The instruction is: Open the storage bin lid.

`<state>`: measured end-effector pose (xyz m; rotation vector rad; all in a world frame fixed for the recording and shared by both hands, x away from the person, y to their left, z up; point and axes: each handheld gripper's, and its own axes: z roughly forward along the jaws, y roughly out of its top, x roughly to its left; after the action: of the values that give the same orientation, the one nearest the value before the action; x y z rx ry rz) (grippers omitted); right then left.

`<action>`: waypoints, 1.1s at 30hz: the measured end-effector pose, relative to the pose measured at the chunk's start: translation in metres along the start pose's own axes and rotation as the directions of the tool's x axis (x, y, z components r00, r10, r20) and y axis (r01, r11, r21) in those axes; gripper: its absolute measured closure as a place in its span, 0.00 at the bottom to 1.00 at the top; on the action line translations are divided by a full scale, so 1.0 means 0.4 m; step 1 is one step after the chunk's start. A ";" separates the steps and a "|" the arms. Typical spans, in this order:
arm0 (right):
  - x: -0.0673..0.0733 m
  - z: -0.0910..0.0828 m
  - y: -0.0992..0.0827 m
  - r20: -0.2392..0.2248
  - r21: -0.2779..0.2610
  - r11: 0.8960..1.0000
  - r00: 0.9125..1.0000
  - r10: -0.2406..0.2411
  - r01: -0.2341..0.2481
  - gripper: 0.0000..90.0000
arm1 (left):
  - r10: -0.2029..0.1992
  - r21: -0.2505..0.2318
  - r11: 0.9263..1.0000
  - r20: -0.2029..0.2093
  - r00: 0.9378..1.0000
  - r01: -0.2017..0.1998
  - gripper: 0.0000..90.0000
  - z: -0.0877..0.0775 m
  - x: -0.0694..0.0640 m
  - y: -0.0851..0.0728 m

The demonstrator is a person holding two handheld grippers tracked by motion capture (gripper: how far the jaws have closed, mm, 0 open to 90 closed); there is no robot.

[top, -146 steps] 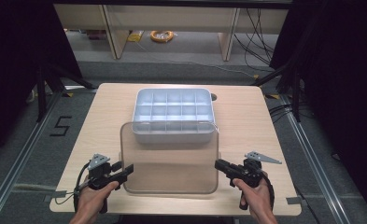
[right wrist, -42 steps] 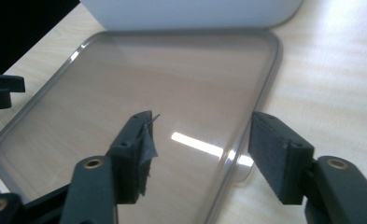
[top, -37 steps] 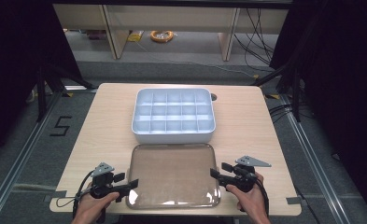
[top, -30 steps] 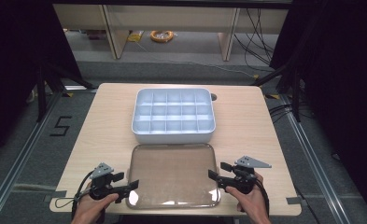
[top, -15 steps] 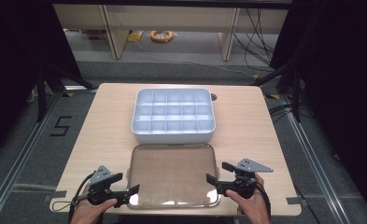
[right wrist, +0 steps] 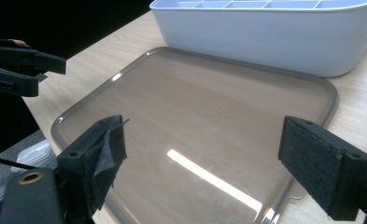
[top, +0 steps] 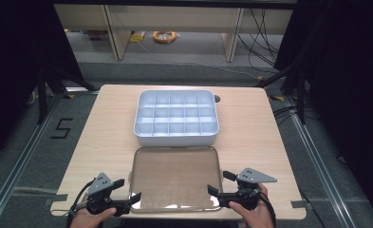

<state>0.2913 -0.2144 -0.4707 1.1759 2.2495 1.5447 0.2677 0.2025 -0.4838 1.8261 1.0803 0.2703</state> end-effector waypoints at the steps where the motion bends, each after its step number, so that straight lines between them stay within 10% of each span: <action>1: 0.002 -0.002 -0.002 0.011 -0.002 1.000 1.000 -0.010 0.010 0.18 | 0.002 0.001 1.000 0.003 1.000 -0.002 0.17 -0.001 -0.002 -0.002; 33: 0.062 -0.034 -0.064 -0.016 0.067 0.996 0.998 -0.054 0.055 0.18 | 0.033 0.025 0.999 0.044 0.998 -0.034 0.17 -0.048 -0.061 -0.053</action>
<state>0.2542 -0.2112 -0.4792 1.1148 2.3399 1.4724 0.2302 0.1987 -0.4850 1.8666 1.0276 0.2360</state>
